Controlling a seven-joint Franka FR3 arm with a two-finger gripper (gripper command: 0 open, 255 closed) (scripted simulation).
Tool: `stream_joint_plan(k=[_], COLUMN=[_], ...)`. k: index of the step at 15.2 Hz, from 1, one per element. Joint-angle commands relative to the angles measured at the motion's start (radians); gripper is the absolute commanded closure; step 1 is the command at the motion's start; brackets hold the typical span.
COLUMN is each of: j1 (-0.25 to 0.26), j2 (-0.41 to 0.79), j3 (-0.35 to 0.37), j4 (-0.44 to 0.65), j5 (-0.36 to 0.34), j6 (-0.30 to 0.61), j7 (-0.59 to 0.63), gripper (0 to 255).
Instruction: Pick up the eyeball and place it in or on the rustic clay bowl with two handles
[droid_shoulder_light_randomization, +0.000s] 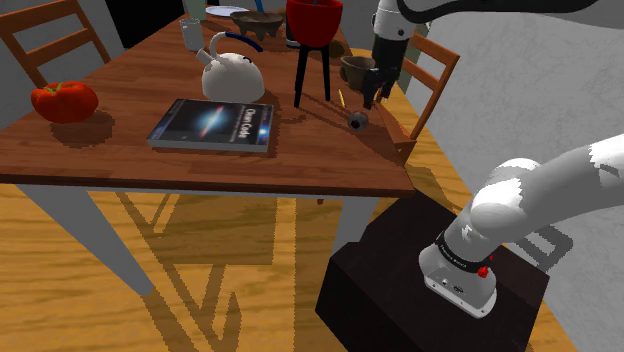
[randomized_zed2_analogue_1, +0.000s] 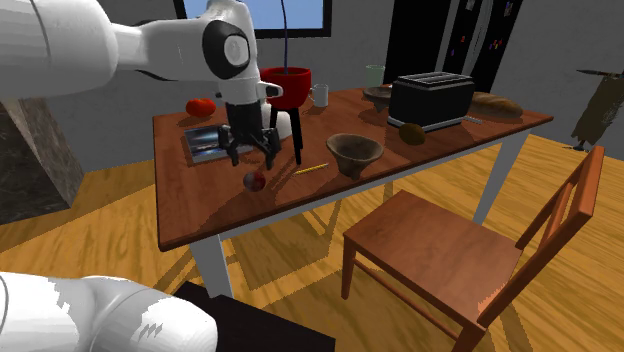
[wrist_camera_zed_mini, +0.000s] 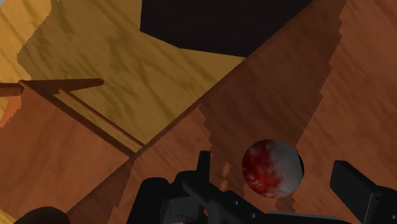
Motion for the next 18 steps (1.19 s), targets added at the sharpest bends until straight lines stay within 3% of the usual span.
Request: stream_joint_plan(k=[1,3,11,18], j1=[0.013,0.022,0.022,0.022], j2=[0.062,0.109,0.110,0.110], j3=[0.011,0.019,0.020,0.020], j4=[0.020,0.034,-0.067,-0.066], j5=[0.018,0.031,0.031,0.031], j6=[0.027,0.050,0.152,0.152], j7=[0.005,0.008,0.008,0.008], gripper=[0,0,0,0])
